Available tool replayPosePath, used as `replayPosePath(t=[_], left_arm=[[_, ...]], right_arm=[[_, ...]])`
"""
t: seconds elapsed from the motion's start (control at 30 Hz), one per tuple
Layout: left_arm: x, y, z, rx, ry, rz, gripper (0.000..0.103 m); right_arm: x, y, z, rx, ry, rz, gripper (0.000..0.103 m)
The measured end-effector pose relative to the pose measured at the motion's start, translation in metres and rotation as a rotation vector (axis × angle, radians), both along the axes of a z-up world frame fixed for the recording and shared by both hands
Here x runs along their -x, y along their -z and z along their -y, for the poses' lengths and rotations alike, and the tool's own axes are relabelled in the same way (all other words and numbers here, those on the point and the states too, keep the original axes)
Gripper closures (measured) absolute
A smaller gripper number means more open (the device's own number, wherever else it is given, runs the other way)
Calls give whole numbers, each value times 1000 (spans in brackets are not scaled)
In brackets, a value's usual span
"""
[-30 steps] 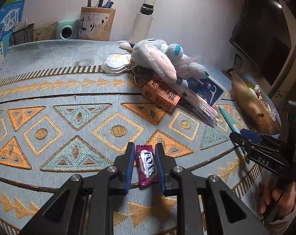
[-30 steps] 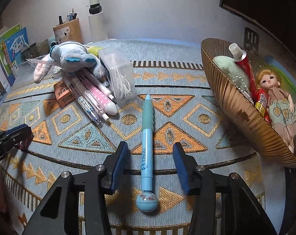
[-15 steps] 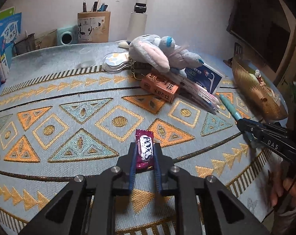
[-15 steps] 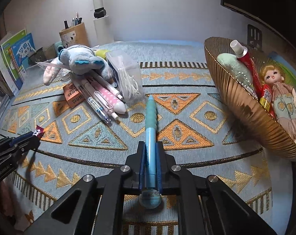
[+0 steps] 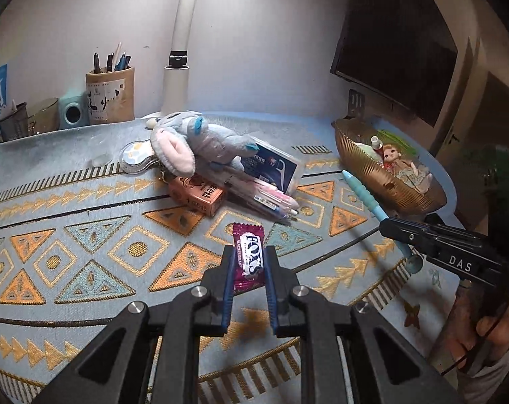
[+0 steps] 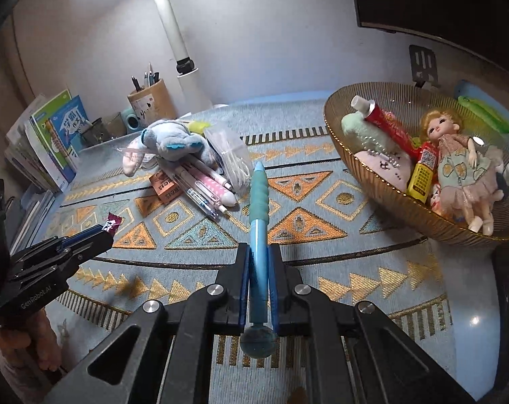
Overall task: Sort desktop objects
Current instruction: 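Carry the candy bar with the left gripper into the bowl while the right gripper drops the pen there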
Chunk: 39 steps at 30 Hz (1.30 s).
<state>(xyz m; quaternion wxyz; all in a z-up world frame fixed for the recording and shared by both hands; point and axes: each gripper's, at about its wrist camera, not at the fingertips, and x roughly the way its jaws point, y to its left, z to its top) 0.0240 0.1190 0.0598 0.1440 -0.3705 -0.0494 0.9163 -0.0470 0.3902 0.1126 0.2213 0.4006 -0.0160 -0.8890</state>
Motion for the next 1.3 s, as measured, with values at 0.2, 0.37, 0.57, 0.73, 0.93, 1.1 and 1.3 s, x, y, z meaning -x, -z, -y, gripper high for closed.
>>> replayPosePath(t=[0.2,0.37,0.57,0.73,0.93,1.1,1.3], left_arm=[[4,-27,-18,-53,17,-66,90],[17,-65,-52,-52,42,-151,90],[48,-103,-110,-35,173,-222,90],[91,-107,-160,-42,304,-181,90],[156,-76,-207,-93,380,-42,90],[181,-52,-229,-79,378,8,90],[196,-32,-237,-87,373,43,90]], right_arm=[[-10,-24,-20,41,38,-91,92],[-12,-50,-55,67,126,-172,92],[0,-69,-104,111,241,-229,92],[22,-71,-141,124,339,-232,92],[63,-62,-174,157,438,-166,92],[92,-47,-184,171,452,-120,92],[112,-38,-181,154,437,-99,92]])
